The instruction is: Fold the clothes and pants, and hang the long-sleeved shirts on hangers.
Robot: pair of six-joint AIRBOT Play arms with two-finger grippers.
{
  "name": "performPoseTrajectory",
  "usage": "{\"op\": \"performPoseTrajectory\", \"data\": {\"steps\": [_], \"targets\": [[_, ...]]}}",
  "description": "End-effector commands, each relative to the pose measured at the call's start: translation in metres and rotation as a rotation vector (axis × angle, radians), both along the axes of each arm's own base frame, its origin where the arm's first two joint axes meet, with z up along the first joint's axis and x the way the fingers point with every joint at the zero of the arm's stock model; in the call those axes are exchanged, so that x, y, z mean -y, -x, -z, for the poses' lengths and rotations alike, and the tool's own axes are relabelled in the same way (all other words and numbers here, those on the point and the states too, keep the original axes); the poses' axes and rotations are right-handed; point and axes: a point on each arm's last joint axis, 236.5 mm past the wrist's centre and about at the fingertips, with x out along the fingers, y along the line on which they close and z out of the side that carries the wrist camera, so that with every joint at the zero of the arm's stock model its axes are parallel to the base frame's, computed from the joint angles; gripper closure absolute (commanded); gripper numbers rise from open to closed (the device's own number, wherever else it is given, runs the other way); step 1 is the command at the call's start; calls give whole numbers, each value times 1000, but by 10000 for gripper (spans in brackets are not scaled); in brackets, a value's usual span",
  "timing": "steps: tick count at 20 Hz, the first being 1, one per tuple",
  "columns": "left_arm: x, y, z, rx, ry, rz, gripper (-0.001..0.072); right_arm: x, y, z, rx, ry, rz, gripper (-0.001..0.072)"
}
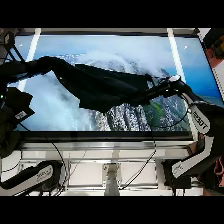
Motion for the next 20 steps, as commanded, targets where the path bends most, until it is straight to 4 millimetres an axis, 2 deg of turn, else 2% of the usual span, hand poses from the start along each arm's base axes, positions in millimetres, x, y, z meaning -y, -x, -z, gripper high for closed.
{"op": "performPoseTrajectory", "data": {"steps": [1,6,13,14,15,16,18,20], "targets": [[-2,-1,-6,14,-7,-7,680,-16,-1,22,-19,75,44,322],[-3,-1,-5,15,-9,-5,679,-30,-45,47,93,198,220,325],[-3,-1,-6,15,-9,-5,679,-33,-59,62,105,281,304,336],[-3,-1,-6,15,-9,-5,679,-35,-59,63,109,284,302,365],[-3,-1,-6,16,-10,-5,679,-38,-56,64,111,289,288,481],[-3,-1,-5,16,-10,-6,679,-40,-53,64,111,289,274,665],[-9,-3,-4,23,-43,-16,679,-43,-42,59,89,273,234,695],[-30,-8,-2,47,-156,-43,680,-37,-27,42,98,278,160,695]]}}
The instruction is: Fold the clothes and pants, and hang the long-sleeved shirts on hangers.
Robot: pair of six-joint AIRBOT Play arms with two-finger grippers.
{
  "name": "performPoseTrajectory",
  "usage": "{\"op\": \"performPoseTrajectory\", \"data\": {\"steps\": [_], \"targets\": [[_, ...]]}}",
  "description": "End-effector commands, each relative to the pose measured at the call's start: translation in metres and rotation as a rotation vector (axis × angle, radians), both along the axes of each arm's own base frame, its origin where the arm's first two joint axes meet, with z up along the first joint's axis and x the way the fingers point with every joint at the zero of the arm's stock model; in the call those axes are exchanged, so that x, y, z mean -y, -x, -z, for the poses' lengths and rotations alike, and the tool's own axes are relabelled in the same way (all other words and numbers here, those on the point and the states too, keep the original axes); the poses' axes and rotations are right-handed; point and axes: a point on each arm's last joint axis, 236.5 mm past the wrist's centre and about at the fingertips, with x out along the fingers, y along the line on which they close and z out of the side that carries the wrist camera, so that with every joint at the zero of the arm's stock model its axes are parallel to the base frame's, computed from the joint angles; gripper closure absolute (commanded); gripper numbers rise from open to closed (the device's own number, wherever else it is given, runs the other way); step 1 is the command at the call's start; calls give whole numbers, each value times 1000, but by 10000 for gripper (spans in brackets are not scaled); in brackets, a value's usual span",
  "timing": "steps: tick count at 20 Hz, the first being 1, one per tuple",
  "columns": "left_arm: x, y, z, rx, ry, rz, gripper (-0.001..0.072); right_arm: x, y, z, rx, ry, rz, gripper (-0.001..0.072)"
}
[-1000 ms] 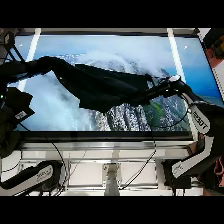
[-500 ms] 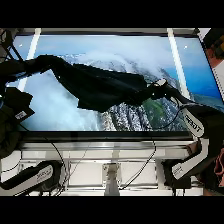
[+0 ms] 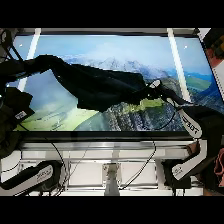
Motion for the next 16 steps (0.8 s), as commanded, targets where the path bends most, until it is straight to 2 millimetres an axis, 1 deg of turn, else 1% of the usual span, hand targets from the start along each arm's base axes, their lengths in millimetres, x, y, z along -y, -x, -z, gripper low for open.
{"op": "performPoseTrajectory", "data": {"steps": [1,3,4,5,7,8,9,10,13,15,16], "targets": [[-33,-6,2,33,-167,-45,680,8,26,-31,-3,11,-119,695],[-68,-4,8,2,-227,-134,680,25,44,-80,49,21,-191,696],[-85,-1,11,-18,-246,-181,680,37,53,-108,82,24,-214,695],[-97,3,12,-31,-264,-210,681,47,63,-132,114,25,-228,695],[-104,9,4,-26,-303,-217,682,71,75,-174,190,55,-206,695],[-102,13,-1,-24,-319,-209,682,84,78,-190,234,88,-179,695],[-101,20,-4,-34,-344,-199,682,98,81,-202,269,126,-158,695],[-99,31,-4,-65,-373,-184,682,115,86,-210,286,171,-127,695],[-91,68,-3,-163,-432,-139,683,151,105,-227,308,256,-77,695],[-82,82,-12,-159,-444,-126,683,178,104,-230,325,326,-19,695],[-77,88,-15,-151,-445,-124,683,190,98,-229,339,353,9,696]]}}
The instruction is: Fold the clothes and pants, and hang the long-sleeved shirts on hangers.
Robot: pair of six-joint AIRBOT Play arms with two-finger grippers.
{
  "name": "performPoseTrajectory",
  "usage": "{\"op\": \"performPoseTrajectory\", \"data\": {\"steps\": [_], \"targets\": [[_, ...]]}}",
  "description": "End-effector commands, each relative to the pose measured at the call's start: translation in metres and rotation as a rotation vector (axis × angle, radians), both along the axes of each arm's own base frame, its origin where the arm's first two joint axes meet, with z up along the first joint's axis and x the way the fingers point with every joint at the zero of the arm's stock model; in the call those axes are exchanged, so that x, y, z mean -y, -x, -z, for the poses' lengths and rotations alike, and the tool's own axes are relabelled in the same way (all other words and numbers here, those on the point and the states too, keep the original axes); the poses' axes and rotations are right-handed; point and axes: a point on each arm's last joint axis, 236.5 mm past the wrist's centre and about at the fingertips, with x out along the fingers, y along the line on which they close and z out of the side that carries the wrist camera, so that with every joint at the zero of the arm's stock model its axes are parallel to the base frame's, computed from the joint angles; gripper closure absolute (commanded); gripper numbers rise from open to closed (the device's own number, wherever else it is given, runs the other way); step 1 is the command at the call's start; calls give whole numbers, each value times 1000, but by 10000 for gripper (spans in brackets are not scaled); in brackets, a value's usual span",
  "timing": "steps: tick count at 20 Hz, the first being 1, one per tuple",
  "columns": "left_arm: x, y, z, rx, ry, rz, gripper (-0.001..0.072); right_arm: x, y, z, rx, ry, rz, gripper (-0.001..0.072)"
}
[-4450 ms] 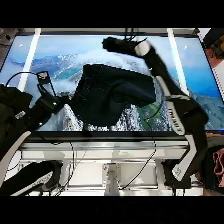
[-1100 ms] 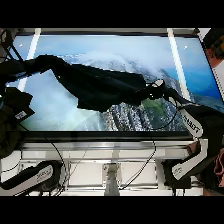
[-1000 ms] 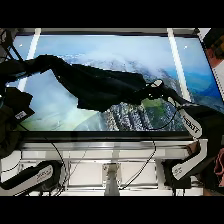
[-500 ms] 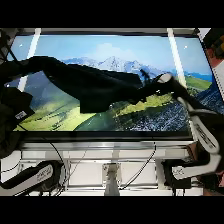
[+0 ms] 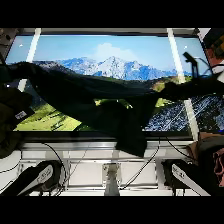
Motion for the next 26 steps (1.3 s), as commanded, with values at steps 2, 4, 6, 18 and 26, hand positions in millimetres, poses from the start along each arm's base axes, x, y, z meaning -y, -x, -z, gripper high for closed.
{"op": "performPoseTrajectory", "data": {"steps": [2,4,6,18,26], "targets": [[14,36,0,-46,-20,8,683,48,-16,-4,94,112,99,696],[22,47,18,-91,3,7,683,53,-48,-2,162,106,124,695],[26,56,40,-146,17,5,683,55,-88,-5,234,70,164,695],[26,75,77,-245,73,-58,129,112,-157,14,306,306,206,157],[38,-3,108,-122,453,-164,187,133,-147,75,12,121,364,201]]}}
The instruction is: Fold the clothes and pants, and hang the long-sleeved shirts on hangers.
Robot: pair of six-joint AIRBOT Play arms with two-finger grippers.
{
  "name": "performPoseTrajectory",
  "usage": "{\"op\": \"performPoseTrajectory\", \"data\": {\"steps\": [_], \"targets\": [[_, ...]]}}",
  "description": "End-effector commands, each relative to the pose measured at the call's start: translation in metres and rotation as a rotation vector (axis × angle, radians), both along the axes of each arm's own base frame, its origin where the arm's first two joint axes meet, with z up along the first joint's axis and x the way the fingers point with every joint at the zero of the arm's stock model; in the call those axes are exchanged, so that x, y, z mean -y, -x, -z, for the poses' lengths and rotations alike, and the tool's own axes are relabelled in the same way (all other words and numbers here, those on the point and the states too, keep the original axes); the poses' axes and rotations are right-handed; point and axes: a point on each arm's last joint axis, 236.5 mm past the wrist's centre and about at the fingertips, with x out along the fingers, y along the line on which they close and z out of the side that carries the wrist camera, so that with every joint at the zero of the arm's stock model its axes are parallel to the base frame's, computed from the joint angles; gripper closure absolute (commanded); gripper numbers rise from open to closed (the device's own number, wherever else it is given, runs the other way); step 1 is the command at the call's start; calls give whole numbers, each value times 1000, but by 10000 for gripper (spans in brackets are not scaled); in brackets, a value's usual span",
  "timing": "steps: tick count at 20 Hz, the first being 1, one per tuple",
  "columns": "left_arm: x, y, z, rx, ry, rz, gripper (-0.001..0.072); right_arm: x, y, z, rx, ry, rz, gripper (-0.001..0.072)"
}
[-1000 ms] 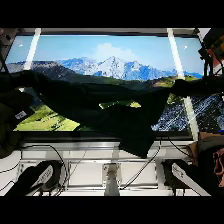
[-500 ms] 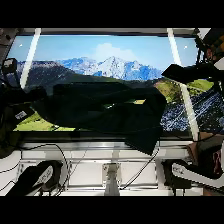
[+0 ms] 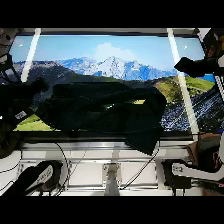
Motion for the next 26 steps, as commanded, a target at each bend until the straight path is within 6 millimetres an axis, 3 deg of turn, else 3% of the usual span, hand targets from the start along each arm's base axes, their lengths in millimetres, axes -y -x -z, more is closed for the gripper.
{"op": "performPoseTrajectory", "data": {"steps": [1,4,11,17,20,22,23,24,26], "targets": [[3,-30,37,-24,250,-61,187,-21,30,44,-216,-195,-87,201],[-20,-48,71,-78,278,-77,187,-46,50,61,-326,-350,-189,198],[-34,-95,129,-170,295,-80,186,-52,45,64,-326,-399,-187,196],[-40,-100,165,-224,285,-87,184,-61,41,56,-307,-447,-190,196],[-28,-96,170,-254,299,-64,191,-59,36,56,-285,-441,-176,197],[-20,-95,170,-267,308,-48,296,-52,24,56,-242,-423,-145,197],[-16,-94,169,-273,313,-39,533,-50,21,57,-234,-412,-137,200],[-14,-96,166,-270,314,-33,673,-46,20,60,-232,-393,-128,214],[-14,-101,155,-247,306,-25,679,-38,26,68,-270,-357,-114,306]]}}
